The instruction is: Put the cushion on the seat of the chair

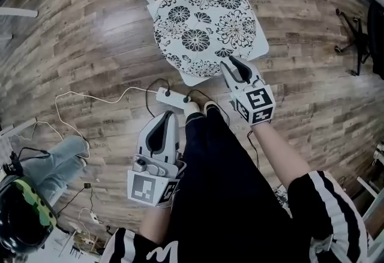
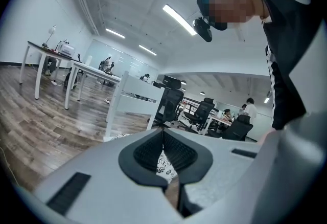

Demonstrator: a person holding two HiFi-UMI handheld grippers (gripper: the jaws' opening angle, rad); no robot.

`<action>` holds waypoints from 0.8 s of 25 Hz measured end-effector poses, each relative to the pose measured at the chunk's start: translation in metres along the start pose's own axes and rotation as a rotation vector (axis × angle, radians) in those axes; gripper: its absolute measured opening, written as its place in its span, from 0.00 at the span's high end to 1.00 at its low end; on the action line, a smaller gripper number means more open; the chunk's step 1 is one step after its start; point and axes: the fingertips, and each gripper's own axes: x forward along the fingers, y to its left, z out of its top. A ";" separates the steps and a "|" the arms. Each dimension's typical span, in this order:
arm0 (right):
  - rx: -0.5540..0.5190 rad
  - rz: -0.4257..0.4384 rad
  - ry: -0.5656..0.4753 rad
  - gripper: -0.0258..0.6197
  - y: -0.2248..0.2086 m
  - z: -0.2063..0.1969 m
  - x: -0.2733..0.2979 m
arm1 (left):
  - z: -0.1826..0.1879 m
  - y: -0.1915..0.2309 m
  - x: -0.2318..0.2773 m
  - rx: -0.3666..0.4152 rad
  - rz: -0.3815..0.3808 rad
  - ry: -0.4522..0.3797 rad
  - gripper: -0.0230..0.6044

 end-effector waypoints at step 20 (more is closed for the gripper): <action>-0.082 0.028 -0.352 0.85 0.045 0.169 -0.113 | 0.081 -0.041 0.016 0.105 -0.079 -0.109 0.95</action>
